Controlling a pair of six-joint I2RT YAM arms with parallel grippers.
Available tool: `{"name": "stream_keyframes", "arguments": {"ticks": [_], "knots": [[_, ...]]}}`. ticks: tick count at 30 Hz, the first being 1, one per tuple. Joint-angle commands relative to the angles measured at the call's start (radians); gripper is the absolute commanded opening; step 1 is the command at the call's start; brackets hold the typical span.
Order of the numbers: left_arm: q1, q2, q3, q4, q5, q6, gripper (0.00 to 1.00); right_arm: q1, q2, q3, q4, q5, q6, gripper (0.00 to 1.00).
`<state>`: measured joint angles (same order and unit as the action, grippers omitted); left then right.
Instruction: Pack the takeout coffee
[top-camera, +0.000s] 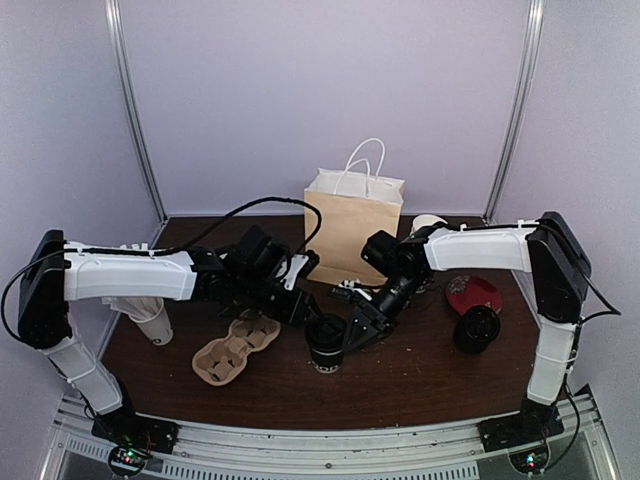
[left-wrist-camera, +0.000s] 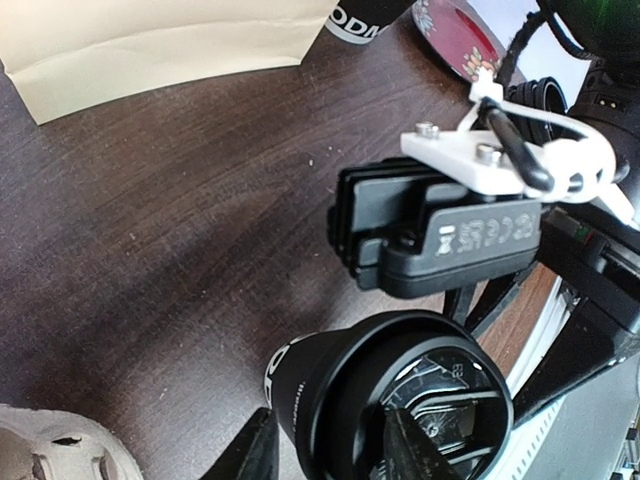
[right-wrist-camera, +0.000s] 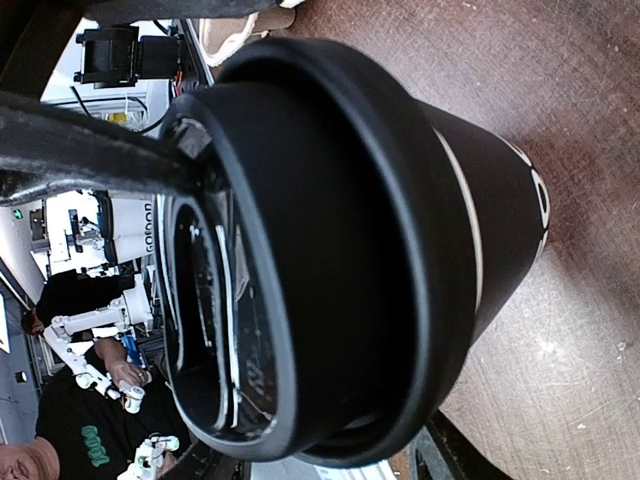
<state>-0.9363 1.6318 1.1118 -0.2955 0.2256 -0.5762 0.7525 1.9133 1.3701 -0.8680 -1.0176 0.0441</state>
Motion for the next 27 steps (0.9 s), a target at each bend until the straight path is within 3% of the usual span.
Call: {"name": "stream_keyframes", "arguments": {"ticks": [1, 4, 13, 16, 17, 27], "knots": [[0.003, 0.001, -0.038, 0.004, 0.016, -0.019, 0.38, -0.005, 0.023, 0.024, 0.038, -0.024, 0.037, 0.57], [0.002, -0.002, -0.044, 0.010, 0.019, -0.027, 0.37, -0.015, 0.033, 0.017, 0.058, -0.051, 0.066, 0.64], [0.002, -0.009, -0.061, 0.017, 0.026, -0.046, 0.36, -0.047, 0.059, 0.014, 0.094, -0.062, 0.116, 0.66], [0.002, -0.011, -0.062, 0.014, 0.026, -0.049, 0.35, -0.047, 0.072, 0.021, 0.099, -0.098, 0.123, 0.81], [0.003, -0.012, -0.063, 0.013, 0.028, -0.050, 0.35, -0.047, 0.075, 0.022, 0.099, -0.100, 0.123, 0.82], [0.001, -0.016, -0.076, 0.015, 0.026, -0.055, 0.35, -0.049, 0.072, -0.012, 0.133, -0.043, 0.151, 0.75]]}}
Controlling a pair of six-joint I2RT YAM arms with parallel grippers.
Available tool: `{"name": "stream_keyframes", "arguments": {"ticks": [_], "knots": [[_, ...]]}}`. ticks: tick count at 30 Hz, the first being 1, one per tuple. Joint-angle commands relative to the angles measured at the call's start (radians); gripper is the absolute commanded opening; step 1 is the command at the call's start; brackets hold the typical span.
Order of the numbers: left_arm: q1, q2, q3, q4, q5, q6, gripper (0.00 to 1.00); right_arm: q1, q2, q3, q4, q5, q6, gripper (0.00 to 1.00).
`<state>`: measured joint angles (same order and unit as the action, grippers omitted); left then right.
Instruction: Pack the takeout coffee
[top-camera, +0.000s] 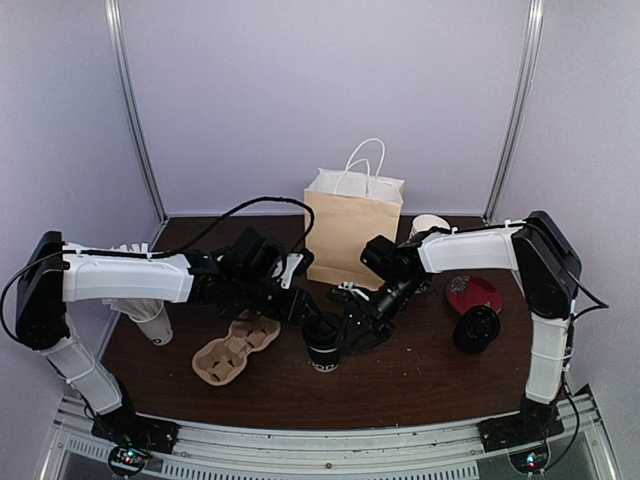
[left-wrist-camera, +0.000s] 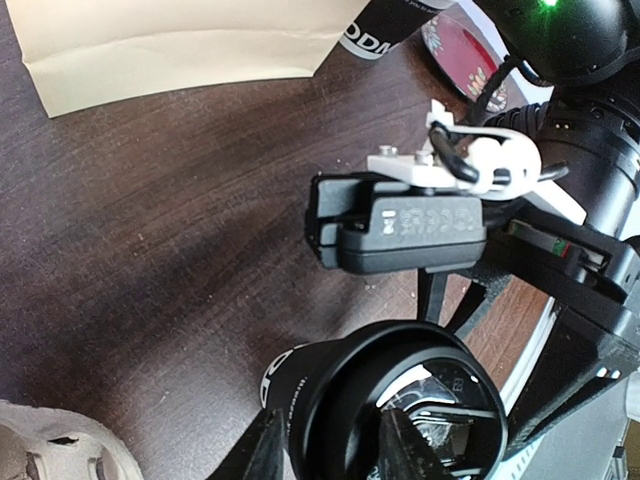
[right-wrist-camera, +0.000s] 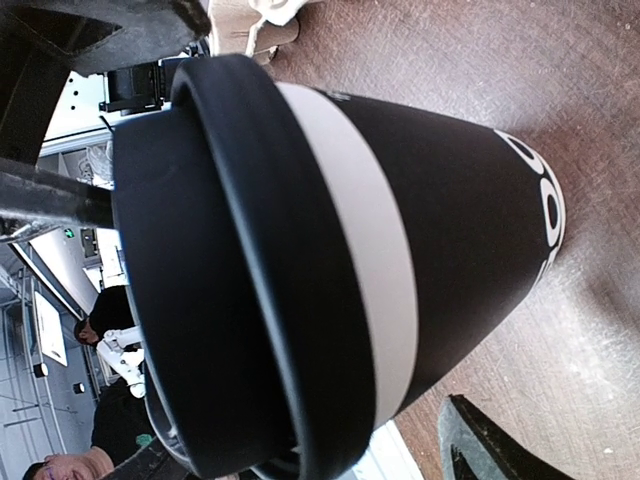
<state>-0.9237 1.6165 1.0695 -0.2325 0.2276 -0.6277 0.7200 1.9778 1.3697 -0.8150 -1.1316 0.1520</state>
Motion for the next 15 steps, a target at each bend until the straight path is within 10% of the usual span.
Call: {"name": "stream_keyframes", "arguments": {"ticks": [1, 15], "knots": [[-0.011, -0.001, -0.036, -0.047, 0.023, -0.005, 0.35, -0.018, 0.011, -0.014, 0.071, 0.116, 0.048, 0.74], [-0.014, -0.051, -0.106, -0.048, -0.001, -0.043, 0.34, -0.056, 0.096, 0.070, -0.061, 0.393, -0.028, 0.64]]}}
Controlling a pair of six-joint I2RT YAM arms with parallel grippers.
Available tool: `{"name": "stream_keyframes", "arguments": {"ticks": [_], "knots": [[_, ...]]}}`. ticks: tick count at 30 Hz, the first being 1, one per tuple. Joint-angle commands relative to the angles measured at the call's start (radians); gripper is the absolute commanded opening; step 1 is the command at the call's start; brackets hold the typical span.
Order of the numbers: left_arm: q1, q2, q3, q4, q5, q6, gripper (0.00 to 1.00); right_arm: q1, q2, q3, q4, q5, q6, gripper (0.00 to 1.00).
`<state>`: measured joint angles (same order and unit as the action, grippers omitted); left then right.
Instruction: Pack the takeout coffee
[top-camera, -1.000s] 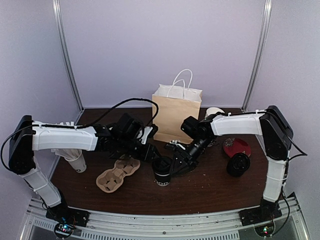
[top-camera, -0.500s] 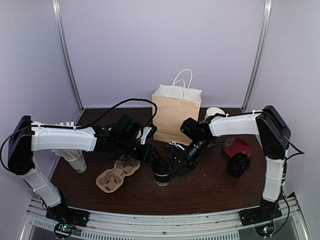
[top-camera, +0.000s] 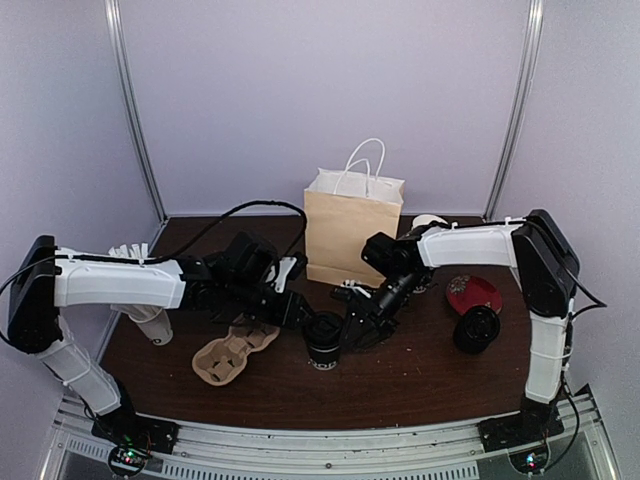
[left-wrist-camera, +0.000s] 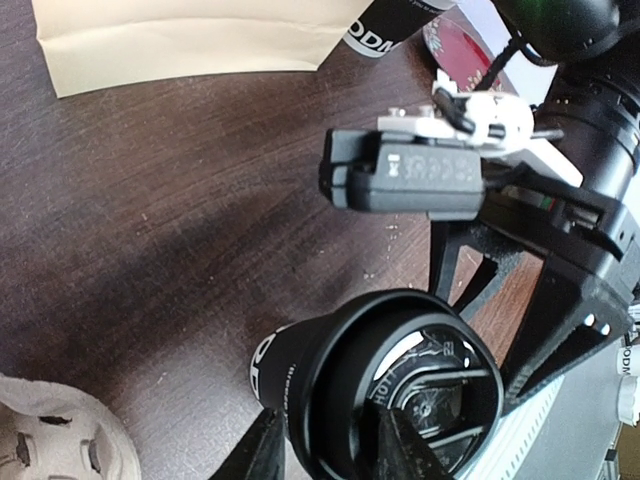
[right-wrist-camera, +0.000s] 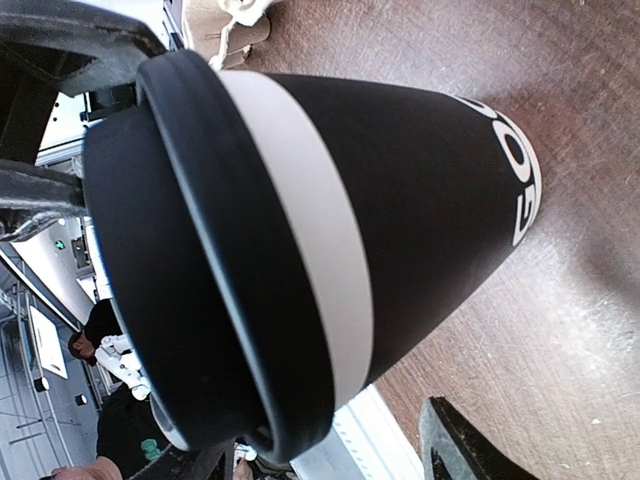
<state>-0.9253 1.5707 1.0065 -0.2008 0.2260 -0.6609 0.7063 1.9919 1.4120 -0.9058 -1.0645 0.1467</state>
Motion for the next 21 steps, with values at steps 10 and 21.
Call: {"name": "stream_keyframes", "arguments": {"ticks": [10, 21], "knots": [[-0.014, 0.003, -0.037, -0.088, 0.001, -0.009, 0.34, -0.068, 0.149, 0.172, -0.082, 0.345, -0.132, 0.60], [-0.014, -0.079, 0.017, -0.095, -0.042, 0.017, 0.46, -0.093, -0.100, 0.145, -0.145, 0.149, -0.298, 0.67]]}}
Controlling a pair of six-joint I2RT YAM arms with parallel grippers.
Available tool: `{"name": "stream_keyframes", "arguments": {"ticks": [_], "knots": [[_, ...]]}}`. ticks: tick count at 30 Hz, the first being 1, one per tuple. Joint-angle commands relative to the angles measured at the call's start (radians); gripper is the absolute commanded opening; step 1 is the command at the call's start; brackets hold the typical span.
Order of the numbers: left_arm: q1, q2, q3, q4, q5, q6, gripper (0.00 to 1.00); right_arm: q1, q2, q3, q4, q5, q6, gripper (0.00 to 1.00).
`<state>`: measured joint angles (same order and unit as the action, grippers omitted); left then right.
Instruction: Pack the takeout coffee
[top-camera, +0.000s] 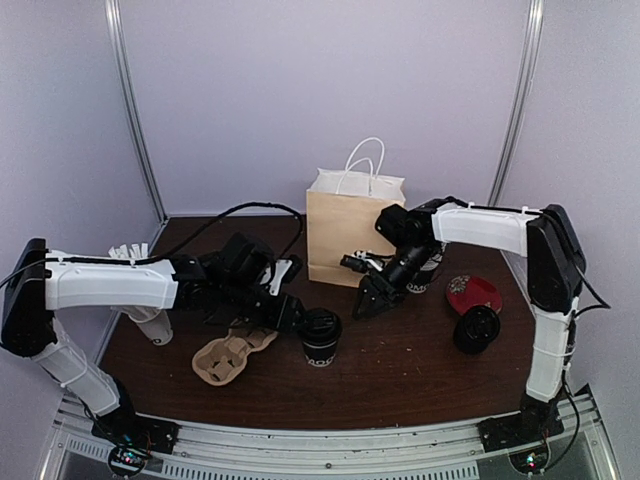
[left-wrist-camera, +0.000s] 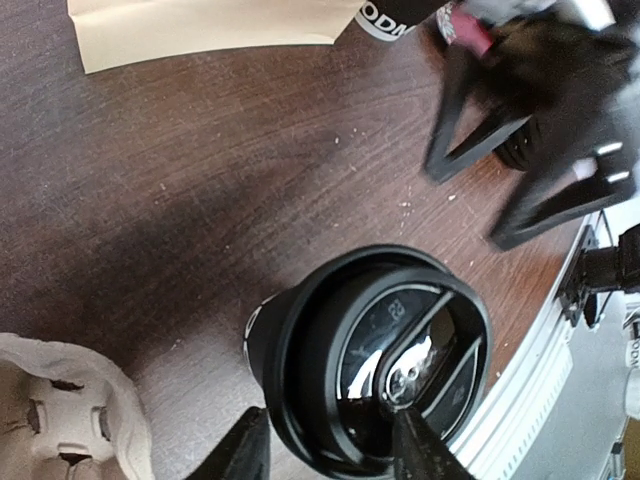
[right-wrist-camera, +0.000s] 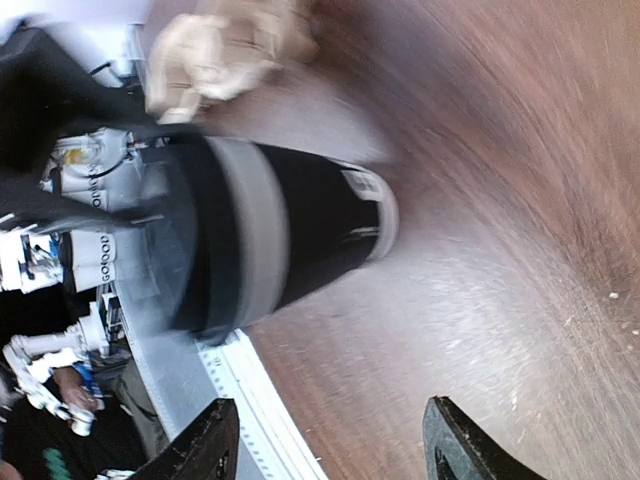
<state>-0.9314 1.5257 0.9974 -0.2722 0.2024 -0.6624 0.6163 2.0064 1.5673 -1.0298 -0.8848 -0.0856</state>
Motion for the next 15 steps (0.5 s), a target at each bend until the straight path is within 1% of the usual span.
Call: {"name": "stream_keyframes", "arguments": {"ticks": [1, 4, 6, 8, 9, 11, 13, 15], "knots": [[-0.007, -0.041, 0.029, -0.016, -0.016, 0.021, 0.49, -0.003, -0.123, -0.013, -0.023, -0.028, -0.066, 0.67], [-0.007, -0.061, 0.038, 0.002, -0.023, 0.028, 0.56, -0.003, -0.133, -0.019, -0.024, -0.038, -0.068, 0.68], [-0.007, -0.076, 0.045, -0.002, -0.035, 0.031, 0.60, -0.002, -0.131, -0.027, -0.010, -0.053, -0.052, 0.68], [-0.007, -0.096, 0.044, -0.015, -0.066, 0.011, 0.61, -0.002, -0.124, -0.044, 0.023, -0.073, -0.019, 0.67], [-0.007, -0.108, 0.039, -0.027, -0.091, -0.009, 0.60, -0.001, -0.119, -0.055, 0.037, -0.082, -0.002, 0.65], [-0.005, -0.121, 0.028, -0.055, -0.126, -0.050, 0.54, 0.000, -0.103, -0.070, 0.068, -0.110, 0.032, 0.60], [-0.004, -0.123, 0.012, -0.051, -0.114, -0.069, 0.47, 0.002, -0.078, -0.072, 0.083, -0.147, 0.055, 0.54], [-0.003, -0.117, -0.006, -0.010, -0.075, -0.075, 0.46, 0.004, -0.056, -0.072, 0.096, -0.189, 0.076, 0.50]]}}
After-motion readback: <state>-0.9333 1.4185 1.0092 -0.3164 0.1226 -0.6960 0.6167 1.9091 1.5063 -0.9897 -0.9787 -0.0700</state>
